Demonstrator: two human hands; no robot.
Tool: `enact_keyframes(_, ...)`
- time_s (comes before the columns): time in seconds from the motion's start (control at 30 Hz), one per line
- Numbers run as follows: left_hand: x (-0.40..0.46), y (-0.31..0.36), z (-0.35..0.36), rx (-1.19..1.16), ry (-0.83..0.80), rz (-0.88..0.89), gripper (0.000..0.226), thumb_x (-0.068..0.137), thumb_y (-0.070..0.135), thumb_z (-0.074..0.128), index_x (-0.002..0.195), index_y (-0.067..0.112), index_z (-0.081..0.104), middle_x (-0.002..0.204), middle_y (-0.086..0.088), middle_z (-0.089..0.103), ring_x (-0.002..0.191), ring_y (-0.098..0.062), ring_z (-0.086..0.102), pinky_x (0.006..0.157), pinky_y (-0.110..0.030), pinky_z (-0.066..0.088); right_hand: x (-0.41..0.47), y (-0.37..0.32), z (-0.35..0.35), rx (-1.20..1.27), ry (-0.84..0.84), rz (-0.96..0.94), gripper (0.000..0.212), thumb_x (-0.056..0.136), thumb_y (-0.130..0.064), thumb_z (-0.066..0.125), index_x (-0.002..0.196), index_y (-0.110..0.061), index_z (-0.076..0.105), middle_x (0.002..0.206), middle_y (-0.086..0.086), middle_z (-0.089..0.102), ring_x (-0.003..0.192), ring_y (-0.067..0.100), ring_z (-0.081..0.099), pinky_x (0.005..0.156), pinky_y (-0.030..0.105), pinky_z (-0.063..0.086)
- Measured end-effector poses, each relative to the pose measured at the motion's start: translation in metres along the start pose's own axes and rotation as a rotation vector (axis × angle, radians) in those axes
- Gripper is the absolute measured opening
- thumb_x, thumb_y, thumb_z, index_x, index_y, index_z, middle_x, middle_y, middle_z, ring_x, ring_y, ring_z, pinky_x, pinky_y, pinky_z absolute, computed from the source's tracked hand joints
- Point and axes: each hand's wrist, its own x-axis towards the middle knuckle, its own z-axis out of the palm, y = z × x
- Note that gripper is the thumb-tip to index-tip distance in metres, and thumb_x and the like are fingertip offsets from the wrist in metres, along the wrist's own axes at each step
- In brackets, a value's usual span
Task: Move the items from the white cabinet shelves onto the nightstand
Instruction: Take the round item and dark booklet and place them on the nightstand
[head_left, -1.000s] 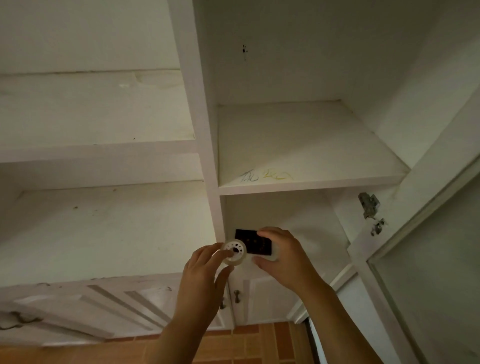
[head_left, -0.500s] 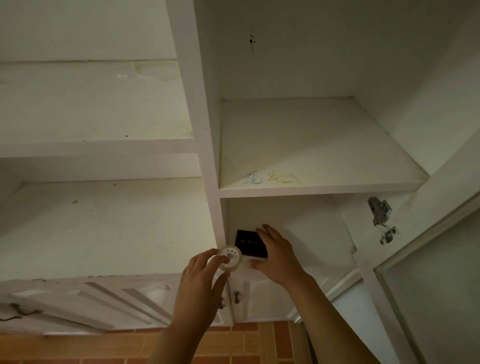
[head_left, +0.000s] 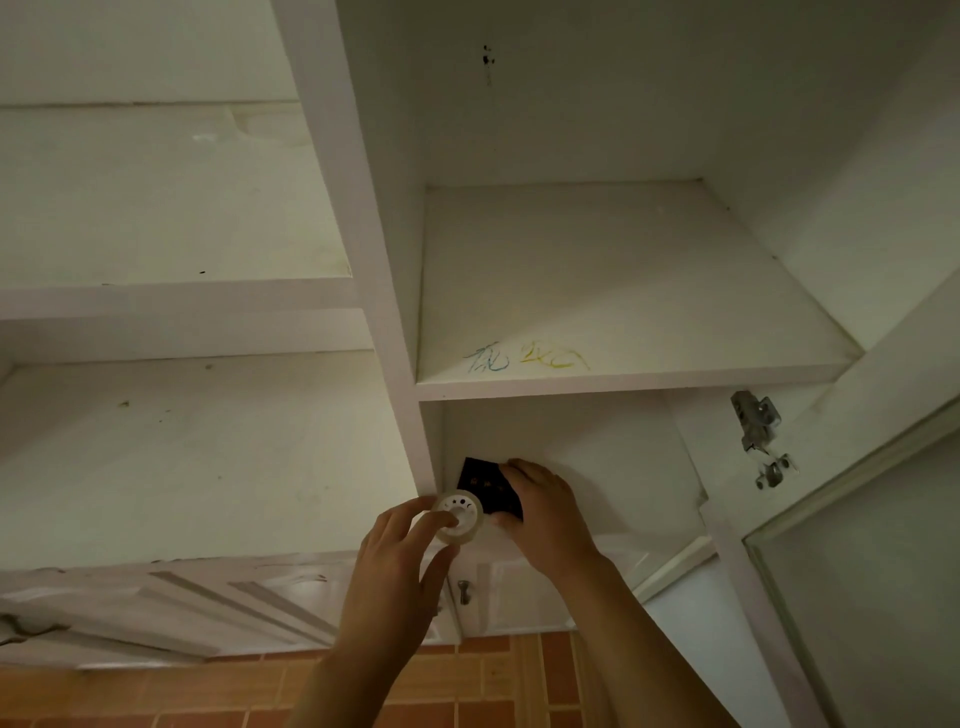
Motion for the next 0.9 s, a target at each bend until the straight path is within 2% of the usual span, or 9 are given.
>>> enact_keyframes(0.23, -0.001, 0.004, -0.003, -0.001, -0.001, 0.025, 0.036, 0.083, 0.026, 0.086, 0.117, 0.026, 0.073, 0.133, -0.001, 0.069, 0.122, -0.028, 0.065, 0.1, -0.049, 0.054, -0.002, -0.006, -0.003, -0.02, 0.0, 0.023, 0.06, 0.09, -0.036, 0.073, 0.145, -0.019, 0.055, 0.139, 0.003, 0.059, 0.127, 0.025, 0.052, 0.107, 0.04, 0.046)
enact_keyframes(0.47, -0.007, 0.002, -0.005, -0.006, -0.001, 0.035, 0.035, 0.084, 0.026, 0.085, 0.117, 0.027, 0.073, 0.134, 0.0, 0.068, 0.122, -0.027, 0.065, 0.101, -0.048, 0.054, -0.016, -0.01, 0.004, -0.042, 0.128, 0.054, 0.041, 0.08, -0.043, 0.073, 0.114, -0.021, 0.069, 0.109, -0.003, 0.069, 0.101, 0.02, 0.061, 0.089, 0.038, 0.052)
enact_keyframes(0.57, -0.011, 0.001, -0.008, -0.007, -0.001, 0.04, 0.034, 0.086, 0.027, 0.083, 0.118, 0.027, 0.072, 0.134, 0.0, 0.068, 0.123, -0.026, 0.063, 0.101, -0.047, 0.055, -0.025, -0.008, 0.004, -0.043, 0.159, 0.058, 0.037, 0.074, -0.045, 0.074, 0.104, -0.023, 0.07, 0.098, -0.006, 0.07, 0.09, 0.018, 0.064, 0.086, 0.039, 0.052)
enact_keyframes(0.73, -0.018, 0.003, -0.015, 0.0, 0.009, 0.055, 0.034, 0.088, 0.027, 0.081, 0.12, 0.025, 0.072, 0.134, -0.001, 0.067, 0.124, -0.026, 0.062, 0.1, -0.044, 0.053, -0.04, -0.008, 0.001, -0.024, 0.175, 0.069, 0.037, 0.069, -0.044, 0.075, 0.1, -0.025, 0.07, 0.09, -0.008, 0.069, 0.085, 0.017, 0.064, 0.087, 0.04, 0.051)
enact_keyframes(0.9, -0.032, -0.001, -0.02, -0.023, 0.012, 0.031, 0.035, 0.088, 0.026, 0.08, 0.122, 0.025, 0.071, 0.135, 0.0, 0.067, 0.125, -0.025, 0.061, 0.102, -0.048, 0.055, -0.059, -0.008, 0.002, 0.021, 0.211, 0.087, 0.038, 0.071, -0.043, 0.08, 0.104, -0.025, 0.071, 0.094, -0.009, 0.071, 0.088, 0.016, 0.066, 0.092, 0.04, 0.051)
